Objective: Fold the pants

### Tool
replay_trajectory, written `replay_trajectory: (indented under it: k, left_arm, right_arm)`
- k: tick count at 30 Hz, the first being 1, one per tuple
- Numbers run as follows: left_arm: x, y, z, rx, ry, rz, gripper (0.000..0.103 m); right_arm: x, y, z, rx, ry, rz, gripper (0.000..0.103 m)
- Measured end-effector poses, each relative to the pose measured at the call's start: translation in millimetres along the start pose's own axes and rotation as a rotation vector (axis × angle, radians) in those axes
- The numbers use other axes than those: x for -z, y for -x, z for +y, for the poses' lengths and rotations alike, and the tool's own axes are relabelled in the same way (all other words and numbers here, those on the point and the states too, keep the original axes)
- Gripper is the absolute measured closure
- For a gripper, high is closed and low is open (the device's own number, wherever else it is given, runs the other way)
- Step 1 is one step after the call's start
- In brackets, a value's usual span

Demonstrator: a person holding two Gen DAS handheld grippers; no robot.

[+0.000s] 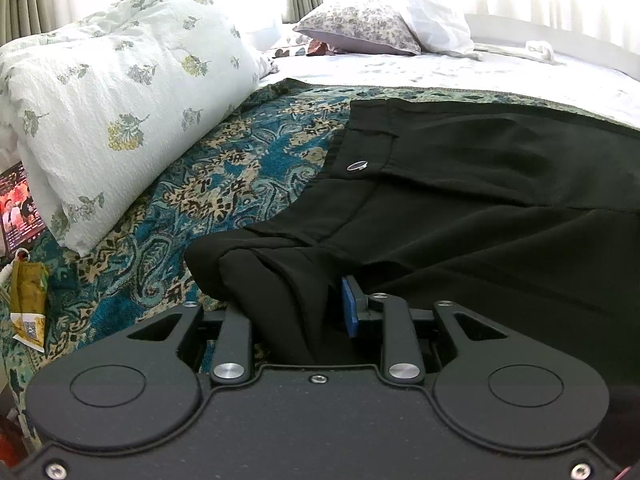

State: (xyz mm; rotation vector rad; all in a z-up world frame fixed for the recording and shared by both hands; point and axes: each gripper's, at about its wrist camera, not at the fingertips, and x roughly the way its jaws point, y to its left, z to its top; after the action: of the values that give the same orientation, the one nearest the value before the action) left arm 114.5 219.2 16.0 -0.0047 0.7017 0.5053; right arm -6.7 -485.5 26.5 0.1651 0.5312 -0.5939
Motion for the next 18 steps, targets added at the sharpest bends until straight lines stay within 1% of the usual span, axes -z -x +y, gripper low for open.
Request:
replay_trajectory:
  k: [3,4,5,6,8,9,10,12,13,14,15,16,17,18]
  left_arm:
    - [0,-1,0,0.000,0.000,0.002,0.077]
    - [0,0,0,-0.001,-0.001,0.001,0.077]
    - [0,-1,0,-0.002,-0.002,0.001,0.077]
    - [0,-1,0,0.000,-0.001,0.001,0.077]
    - [0,0,0,-0.003,-0.003,0.001,0.077]
    - [-1,0,-1,-0.005,-0.006,0.002,0.076]
    - [-1,0,-1,-0.008,-0.010,0.004,0.076]
    - [-5,1,-2,-0.017,-0.014,0.017,0.071]
    - [-6,3,-2,-0.015,-0.013,0.025,0.063]
    - [-8,5,-1,-0.003,-0.006,0.036,0.051]
    - [-11,7,1,0.028,0.011,0.049,0.044]
    - [-14,10,4,0.069,0.036,0.061,0.028]
    - [-16,14,6,0.097,0.063,0.067,0.008]
    - [-20,18,7,0.113,0.086,0.062,0.001]
  right_arm:
    - [-4,7,1,0.078,0.030,-0.034,0.094]
    - [-5,7,-2,0.113,0.025,-0.033,0.097]
    - [-4,6,-5,0.174,0.017,-0.029,0.097]
    - [-4,3,-11,0.197,0.007,-0.017,0.096]
    - [-1,-4,-26,0.168,-0.054,0.043,0.095]
    - [0,-4,-28,0.166,-0.048,0.044,0.094]
    - [-1,-3,-24,0.176,-0.014,0.041,0.094]
    - [-6,1,-16,0.201,0.028,0.037,0.091]
    - [-10,3,-14,0.224,0.026,0.037,0.082]
    - [-15,4,-12,0.242,0.020,0.034,0.064]
    - [-23,8,-11,0.241,0.009,0.027,0.060]
    - [-29,13,-10,0.233,-0.005,0.019,0.050]
    - [-37,17,-8,0.216,-0.018,0.009,0.039]
    - [-45,21,-6,0.194,-0.028,0.000,0.037]
